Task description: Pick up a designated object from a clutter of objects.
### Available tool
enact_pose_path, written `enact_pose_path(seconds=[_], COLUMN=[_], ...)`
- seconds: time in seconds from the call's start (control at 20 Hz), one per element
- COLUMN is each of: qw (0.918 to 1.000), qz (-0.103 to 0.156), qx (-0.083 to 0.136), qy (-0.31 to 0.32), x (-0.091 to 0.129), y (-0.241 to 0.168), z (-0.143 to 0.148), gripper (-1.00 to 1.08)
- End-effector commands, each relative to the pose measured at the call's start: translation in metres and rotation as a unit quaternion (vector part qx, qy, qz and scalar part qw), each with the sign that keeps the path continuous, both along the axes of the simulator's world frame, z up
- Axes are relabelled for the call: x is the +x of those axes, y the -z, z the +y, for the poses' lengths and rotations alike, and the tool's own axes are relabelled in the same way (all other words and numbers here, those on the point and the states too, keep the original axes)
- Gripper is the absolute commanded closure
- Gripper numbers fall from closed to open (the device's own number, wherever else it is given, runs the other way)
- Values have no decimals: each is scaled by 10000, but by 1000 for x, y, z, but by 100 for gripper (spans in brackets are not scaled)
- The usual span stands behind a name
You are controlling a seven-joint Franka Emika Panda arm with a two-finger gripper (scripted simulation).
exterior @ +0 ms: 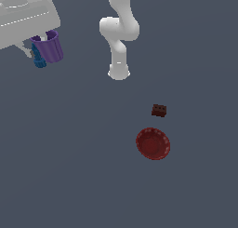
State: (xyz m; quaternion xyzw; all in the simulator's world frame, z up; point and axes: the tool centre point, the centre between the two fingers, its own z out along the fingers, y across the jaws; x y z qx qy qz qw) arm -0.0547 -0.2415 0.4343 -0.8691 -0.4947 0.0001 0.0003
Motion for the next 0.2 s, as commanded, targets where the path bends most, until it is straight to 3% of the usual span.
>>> enact_pose_path(seconds=[0.0,0.15], qw=[10000,10000], qz=[-3,-3], qx=[-2,-2], qy=[-2,-2], x=[1,1], y=[-5,-6], z=[-2,-2], gripper=[108,108])
